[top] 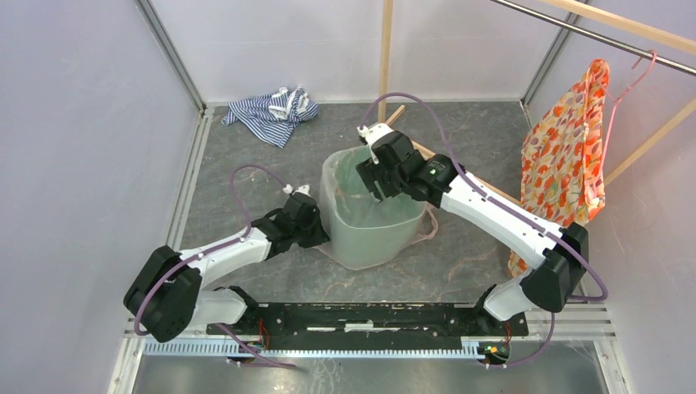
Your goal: Put the trash bags into the trash bin
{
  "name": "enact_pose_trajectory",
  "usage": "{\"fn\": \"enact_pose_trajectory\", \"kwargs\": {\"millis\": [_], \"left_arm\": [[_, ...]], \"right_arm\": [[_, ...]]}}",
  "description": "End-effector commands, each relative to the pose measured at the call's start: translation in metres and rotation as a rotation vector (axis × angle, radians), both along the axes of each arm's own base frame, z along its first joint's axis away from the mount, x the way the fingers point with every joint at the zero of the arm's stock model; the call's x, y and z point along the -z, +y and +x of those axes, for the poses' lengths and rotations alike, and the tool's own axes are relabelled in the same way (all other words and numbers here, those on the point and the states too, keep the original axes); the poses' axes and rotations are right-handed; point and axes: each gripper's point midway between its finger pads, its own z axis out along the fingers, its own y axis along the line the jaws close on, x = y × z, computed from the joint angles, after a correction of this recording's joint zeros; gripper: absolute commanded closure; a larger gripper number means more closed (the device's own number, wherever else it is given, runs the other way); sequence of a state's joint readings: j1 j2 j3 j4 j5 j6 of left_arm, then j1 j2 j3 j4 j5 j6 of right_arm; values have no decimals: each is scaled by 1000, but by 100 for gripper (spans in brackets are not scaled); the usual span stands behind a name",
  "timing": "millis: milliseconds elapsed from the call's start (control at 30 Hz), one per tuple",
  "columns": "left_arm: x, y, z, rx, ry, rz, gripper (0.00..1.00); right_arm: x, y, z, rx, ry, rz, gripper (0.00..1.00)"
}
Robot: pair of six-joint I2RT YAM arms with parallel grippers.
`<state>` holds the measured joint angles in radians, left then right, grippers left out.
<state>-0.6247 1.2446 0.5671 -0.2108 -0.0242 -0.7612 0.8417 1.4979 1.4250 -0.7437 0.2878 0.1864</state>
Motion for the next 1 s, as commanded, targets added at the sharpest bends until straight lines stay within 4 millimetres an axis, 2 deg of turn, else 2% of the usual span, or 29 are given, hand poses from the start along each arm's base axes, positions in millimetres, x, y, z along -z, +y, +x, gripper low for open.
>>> {"fn": "enact_pose_trajectory", "kwargs": {"millis": [0,100,200,500,567,767,967], "left_arm": [[-9,-32,9,-45,-46,-112,98],[-10,-42,9,-25,-52,-98,98],[-11,-46,8,-21,-56,-95,98],[-16,-36,3,-31,-68,-69,98],[-19,-34,2,-28,-73,-63,98],[-28,-29,5,-25,-109,-47,98],[-28,-28,5,-18,-118,-41,98]], "right_arm": [[-16,-18,11,-12,-50,-38,19],[-25,-13,14,-15,-51,-29,19],[-26,-5,10,-32,-34,10,19],[-23,2,-19,-20,-18,58,19],[-16,2,-26,-15,-6,64,19],[19,-13,-35,34,32,31,19],[28,-17,-36,60,28,38,21]]}}
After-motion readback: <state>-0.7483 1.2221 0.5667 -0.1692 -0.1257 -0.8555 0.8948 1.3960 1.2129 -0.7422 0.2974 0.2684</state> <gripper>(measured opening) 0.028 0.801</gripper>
